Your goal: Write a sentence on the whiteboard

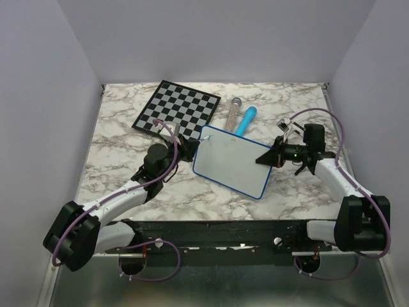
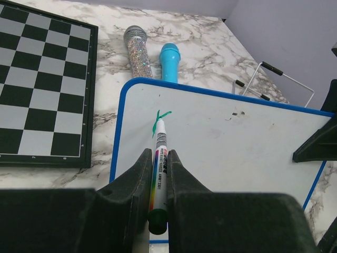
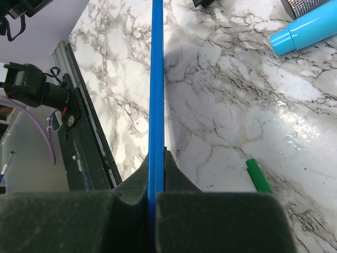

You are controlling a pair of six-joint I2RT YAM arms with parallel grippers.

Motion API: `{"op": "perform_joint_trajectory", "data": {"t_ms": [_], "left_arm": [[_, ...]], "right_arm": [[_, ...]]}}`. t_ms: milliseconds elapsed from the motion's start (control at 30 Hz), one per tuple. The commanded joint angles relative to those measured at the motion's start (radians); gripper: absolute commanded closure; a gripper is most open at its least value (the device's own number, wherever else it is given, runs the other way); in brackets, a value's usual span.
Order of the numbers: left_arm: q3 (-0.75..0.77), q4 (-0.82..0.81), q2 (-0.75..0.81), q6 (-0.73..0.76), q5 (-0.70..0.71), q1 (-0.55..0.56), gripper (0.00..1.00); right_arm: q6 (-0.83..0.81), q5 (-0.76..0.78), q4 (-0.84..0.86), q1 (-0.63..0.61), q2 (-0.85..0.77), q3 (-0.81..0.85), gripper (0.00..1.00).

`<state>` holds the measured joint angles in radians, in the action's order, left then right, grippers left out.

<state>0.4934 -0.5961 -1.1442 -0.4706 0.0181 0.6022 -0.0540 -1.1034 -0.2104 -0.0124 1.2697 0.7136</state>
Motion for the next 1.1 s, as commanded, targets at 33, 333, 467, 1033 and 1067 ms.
{"op": "perform_joint_trajectory", "data": {"t_ms": [33,333,467,1033,1067], "left_arm": [[-0.009,-0.005,-0.002,0.016,0.013,-0.009,1.0],[-0.006,-0.01,-0.026,0.013,-0.003,-0.009,1.0],[-0.009,-0.013,-0.031,0.006,-0.017,-0.009,1.0],[-0.039,0.056,-0.008,-0.016,-0.084,-0.009,1.0],[-0.041,0.061,-0.005,-0.019,-0.086,-0.009,1.0]], "right_arm": [[-0.026,0.008,-0.001,-0.008,-0.006,0.024,0.99],[-0.026,0.007,-0.001,-0.006,-0.007,0.024,0.99],[-0.026,0.007,-0.001,-0.006,-0.007,0.026,0.99],[-0.026,0.01,-0.001,-0.008,-0.007,0.026,0.99],[-0.026,0.01,-0.001,-0.008,-0.009,0.026,0.99]]}}
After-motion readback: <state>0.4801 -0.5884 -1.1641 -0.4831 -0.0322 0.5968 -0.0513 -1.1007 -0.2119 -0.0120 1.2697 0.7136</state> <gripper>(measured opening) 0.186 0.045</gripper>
